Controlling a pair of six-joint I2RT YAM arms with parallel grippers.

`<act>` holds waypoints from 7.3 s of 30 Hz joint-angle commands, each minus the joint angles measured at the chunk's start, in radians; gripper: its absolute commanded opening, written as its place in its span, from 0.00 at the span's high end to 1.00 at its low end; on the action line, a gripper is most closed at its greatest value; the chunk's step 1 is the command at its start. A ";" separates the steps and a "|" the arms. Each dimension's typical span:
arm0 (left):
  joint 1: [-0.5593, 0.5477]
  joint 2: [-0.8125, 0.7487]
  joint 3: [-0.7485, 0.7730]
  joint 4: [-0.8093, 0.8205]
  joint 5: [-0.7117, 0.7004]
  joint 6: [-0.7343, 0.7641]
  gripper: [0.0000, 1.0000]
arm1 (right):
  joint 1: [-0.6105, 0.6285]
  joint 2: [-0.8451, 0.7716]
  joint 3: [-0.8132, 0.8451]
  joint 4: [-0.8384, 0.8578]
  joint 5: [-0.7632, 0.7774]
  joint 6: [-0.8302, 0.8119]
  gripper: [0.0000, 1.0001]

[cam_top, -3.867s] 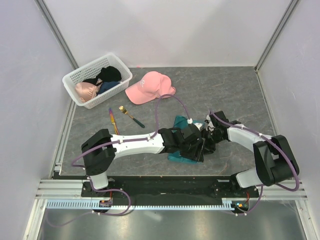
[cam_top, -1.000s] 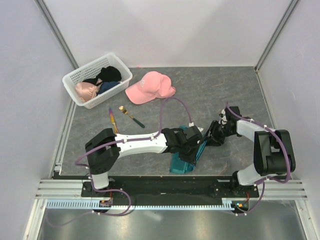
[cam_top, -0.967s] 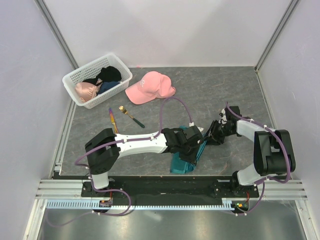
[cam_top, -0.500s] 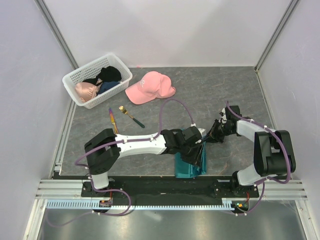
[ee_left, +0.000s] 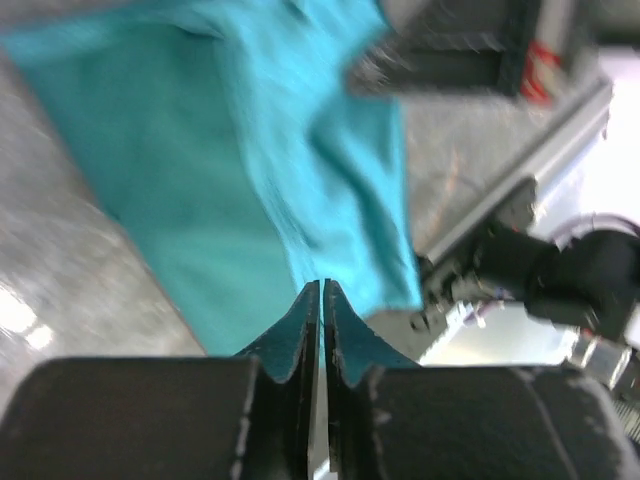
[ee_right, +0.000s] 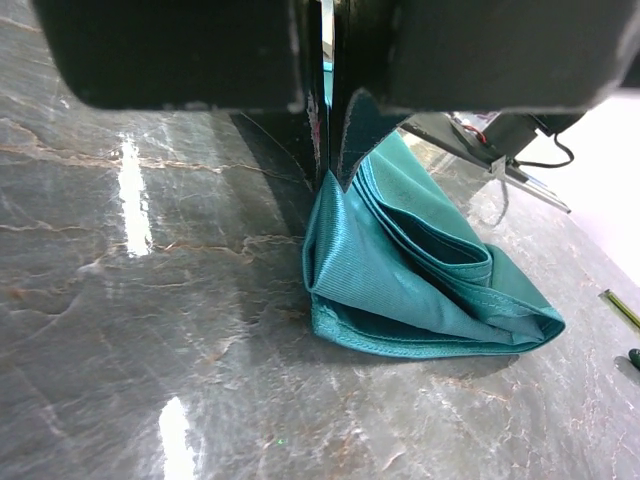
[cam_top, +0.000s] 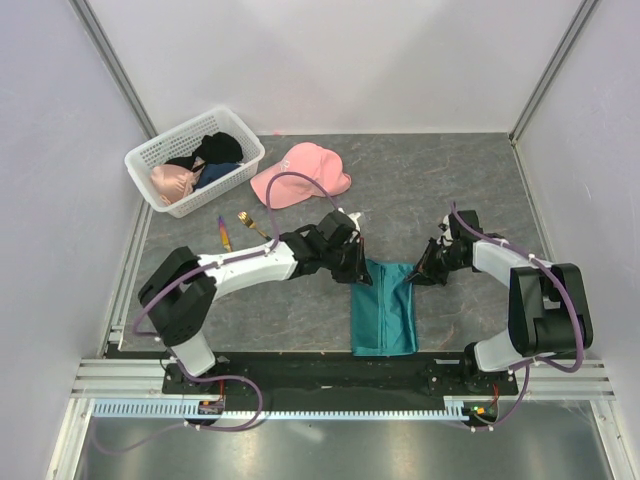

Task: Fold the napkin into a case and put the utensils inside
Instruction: Pick up the 2/3-rectangle-folded napkin at the center of the board, then fold the 2/3-rectangle-folded napkin at the center of the board, then pick up the top corner of the smaller rectangle folded napkin from the center of the board.

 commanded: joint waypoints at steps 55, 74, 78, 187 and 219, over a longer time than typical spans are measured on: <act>0.125 0.210 -0.058 0.074 0.057 0.141 0.98 | 0.637 0.008 0.262 -0.151 0.606 0.800 1.00; 0.171 0.012 -0.110 0.022 0.151 0.173 0.89 | 0.769 0.048 0.150 -0.039 0.724 1.075 1.00; 0.174 0.014 -0.147 0.024 0.153 0.176 0.95 | 0.769 0.025 0.163 -0.045 0.732 1.089 1.00; 0.165 0.046 -0.317 0.312 0.301 0.042 0.93 | 0.557 0.006 0.116 0.185 0.511 0.271 0.62; 0.263 0.138 -0.064 0.137 0.280 0.104 0.96 | 0.525 -0.058 0.179 0.067 0.462 0.316 1.00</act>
